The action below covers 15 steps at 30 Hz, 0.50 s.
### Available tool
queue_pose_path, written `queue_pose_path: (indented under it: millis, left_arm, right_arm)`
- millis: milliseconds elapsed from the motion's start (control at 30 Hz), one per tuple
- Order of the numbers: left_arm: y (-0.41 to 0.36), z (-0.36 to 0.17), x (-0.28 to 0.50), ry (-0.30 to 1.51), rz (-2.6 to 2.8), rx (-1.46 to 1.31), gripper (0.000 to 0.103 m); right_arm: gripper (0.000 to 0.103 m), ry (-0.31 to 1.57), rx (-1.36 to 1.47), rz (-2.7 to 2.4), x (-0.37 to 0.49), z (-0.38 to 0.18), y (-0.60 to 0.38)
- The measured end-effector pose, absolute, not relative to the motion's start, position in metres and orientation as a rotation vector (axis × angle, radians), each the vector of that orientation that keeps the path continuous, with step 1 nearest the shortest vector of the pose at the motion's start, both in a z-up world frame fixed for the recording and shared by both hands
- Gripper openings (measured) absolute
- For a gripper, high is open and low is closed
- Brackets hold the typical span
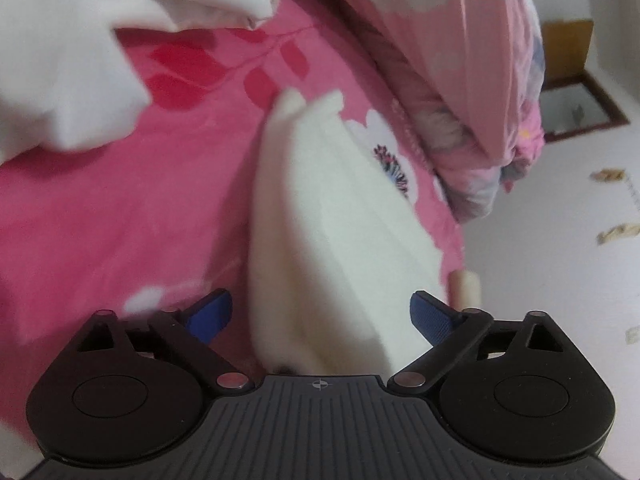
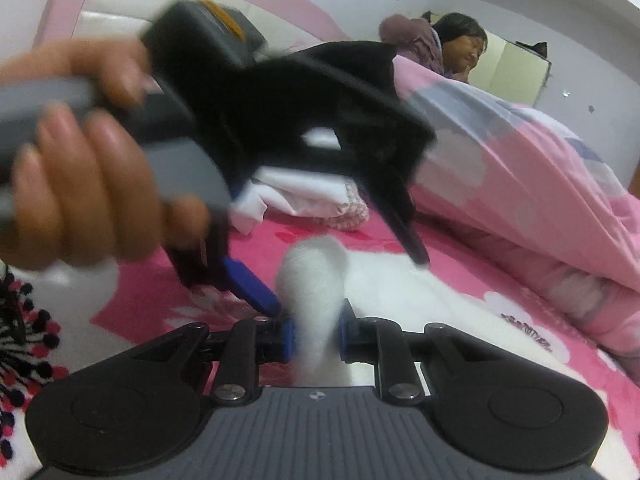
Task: Fold clothes
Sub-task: 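Close both grippers on the white sweater edge, side by side, then lift the gripped sweater edge with both grippers and fold it over the sweater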
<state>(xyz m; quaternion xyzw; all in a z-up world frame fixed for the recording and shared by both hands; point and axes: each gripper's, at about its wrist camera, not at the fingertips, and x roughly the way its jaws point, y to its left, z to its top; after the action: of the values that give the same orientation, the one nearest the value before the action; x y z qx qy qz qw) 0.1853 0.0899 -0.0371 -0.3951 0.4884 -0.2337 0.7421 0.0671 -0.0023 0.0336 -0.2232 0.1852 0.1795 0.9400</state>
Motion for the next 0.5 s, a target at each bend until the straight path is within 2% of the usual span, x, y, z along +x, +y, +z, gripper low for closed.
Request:
queue_pose_path:
  millis: [67, 133, 200, 300, 500]
  left_arm:
    - [0.086, -0.040, 0.193, 1.072, -0.522, -0.858, 0.069]
    - [0.085, -0.042, 0.201, 1.081, -0.508, -0.849, 0.058]
    - [0.085, -0.044, 0.208, 1.080, -0.493, -0.836, 0.037]
    - [0.083, -0.035, 0.206, 1.041, -0.501, -0.833, 0.030]
    - [0.042, 0.025, 0.190, 0.900, -0.528, -0.672, 0.028]
  right_arm:
    - [0.020, 0.368, -0.433, 0.368, 0.066, 0.034, -0.006]
    - [0.020, 0.358, -0.416, 0.369, 0.064, 0.035, -0.009]
    - [0.020, 0.349, -0.398, 0.372, 0.064, 0.036, -0.012]
    - [0.020, 0.336, -0.370, 0.373, 0.065, 0.038, -0.018]
    - [0.019, 0.246, -0.246, 0.335, 0.061, 0.061, -0.044]
